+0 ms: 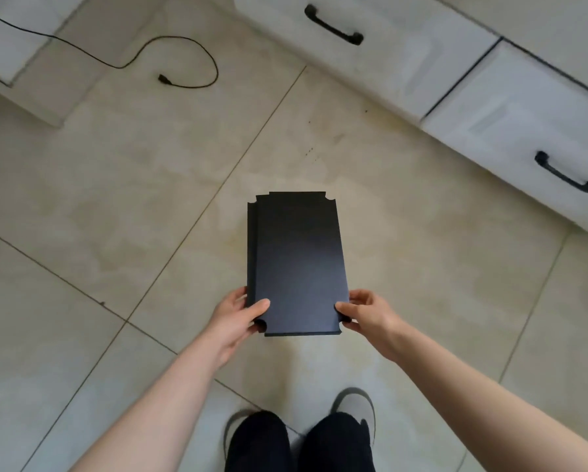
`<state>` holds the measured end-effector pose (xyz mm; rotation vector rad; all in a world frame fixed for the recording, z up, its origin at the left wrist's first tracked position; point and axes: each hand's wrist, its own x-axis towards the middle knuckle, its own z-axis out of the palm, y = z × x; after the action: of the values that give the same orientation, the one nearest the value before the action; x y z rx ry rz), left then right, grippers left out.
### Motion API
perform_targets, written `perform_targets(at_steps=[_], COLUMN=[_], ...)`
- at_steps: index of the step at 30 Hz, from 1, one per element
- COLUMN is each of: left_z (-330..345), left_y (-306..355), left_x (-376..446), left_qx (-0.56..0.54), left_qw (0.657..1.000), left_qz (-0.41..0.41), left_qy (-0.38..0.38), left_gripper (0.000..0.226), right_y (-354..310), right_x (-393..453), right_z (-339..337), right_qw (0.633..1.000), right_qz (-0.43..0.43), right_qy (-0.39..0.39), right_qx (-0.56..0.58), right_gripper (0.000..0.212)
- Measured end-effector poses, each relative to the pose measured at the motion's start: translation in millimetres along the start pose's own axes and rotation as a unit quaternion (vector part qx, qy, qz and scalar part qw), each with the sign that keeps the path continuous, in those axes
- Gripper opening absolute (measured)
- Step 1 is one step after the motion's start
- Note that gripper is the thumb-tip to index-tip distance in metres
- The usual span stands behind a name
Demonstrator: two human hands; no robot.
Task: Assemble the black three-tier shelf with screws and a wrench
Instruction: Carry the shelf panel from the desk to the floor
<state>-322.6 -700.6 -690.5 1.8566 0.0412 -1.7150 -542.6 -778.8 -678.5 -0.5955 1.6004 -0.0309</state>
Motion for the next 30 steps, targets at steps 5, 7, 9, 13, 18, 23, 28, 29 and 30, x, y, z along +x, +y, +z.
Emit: perform_targets(at_steps=[5,7,9,13,18,23,28,29,30], left_z=[-1.2,-2.3,-4.0,-10.6,-18.4,-21.4,-12.4,-11.3,-10.5], left_y=[-2.3,-3.6,-7.7,-14.7,-16.6,-23.5,-30.9,-32.1,-33.3], left_x=[40.8,52.5,61.5,76.3,91.7,104.5,110.9,111.7,112.4], left_qx=[-0.001,-0.001,0.004,0.045,0.096,0.110,0.158,0.157,0.152], left_qw=[1.000,1.000,1.000,0.998,0.994,0.991,0.977,0.976,0.976], left_qz=[0.014,0.018,0.021,0.040,0.049,0.052,0.086,0.088,0.088], left_qy=[0.000,0.002,0.002,0.004,0.015,0.051,0.115,0.121,0.125], left_gripper=[0.062,0.066,0.072,0.071,0.057,0.056,0.058,0.057,0.056], right_y=[-0.9,-0.8,1.9,8.6,13.1,21.3,29.3,30.3,31.2], right_x=[40.9,52.5,62.3,75.4,88.6,100.7,112.0,113.7,115.4], right_z=[6.5,10.5,13.2,22.0,33.4,44.3,49.8,50.3,50.4], right_qw=[1.000,1.000,1.000,1.000,0.999,0.997,0.997,0.997,0.996], right_qz=[-0.010,-0.013,-0.014,-0.013,-0.004,-0.002,0.007,0.009,0.010], right_qy=[0.003,0.006,0.008,0.008,0.006,0.017,0.031,0.033,0.036], right_qx=[-0.007,-0.008,-0.007,-0.005,-0.035,-0.074,-0.075,-0.076,-0.076], right_gripper=[0.023,0.020,0.021,0.022,0.025,0.023,0.024,0.024,0.025])
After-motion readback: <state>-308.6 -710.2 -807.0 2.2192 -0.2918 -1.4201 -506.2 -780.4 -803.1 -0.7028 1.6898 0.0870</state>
